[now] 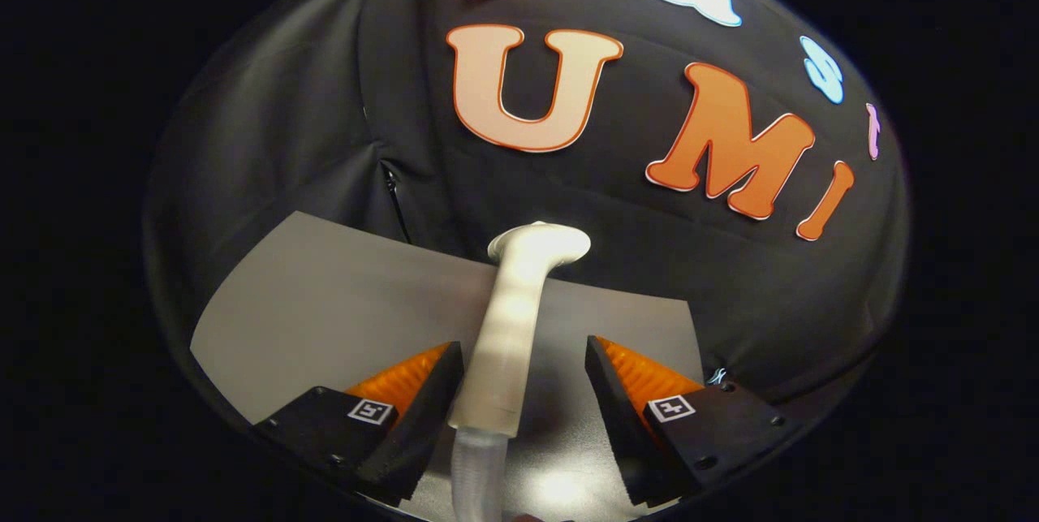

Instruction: Iron the clothes twice with a garment steamer, once on the left side and once on the right side.

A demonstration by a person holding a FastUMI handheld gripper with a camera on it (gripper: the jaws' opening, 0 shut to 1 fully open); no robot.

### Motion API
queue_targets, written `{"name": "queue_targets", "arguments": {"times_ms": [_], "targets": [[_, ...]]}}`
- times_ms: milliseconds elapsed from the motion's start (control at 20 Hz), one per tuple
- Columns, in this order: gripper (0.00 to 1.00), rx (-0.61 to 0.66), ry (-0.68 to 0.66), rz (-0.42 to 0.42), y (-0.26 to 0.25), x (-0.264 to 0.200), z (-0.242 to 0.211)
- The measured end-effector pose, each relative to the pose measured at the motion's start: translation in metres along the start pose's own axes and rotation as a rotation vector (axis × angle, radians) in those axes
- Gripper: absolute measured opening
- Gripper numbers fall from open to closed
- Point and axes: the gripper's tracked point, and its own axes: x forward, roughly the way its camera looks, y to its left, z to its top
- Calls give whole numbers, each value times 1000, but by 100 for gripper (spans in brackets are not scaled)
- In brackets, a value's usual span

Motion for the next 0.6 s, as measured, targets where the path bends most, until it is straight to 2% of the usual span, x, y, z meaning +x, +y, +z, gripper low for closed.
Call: {"name": "queue_targets", "arguments": {"times_ms": [150, 250, 450, 600], "targets": [[95, -2, 24, 32, 8, 8, -5], [86, 1, 27, 72, 15, 4, -5], [53, 30, 8, 76, 7, 0, -7], [47, 51, -34, 88, 6, -9, -3]]}}
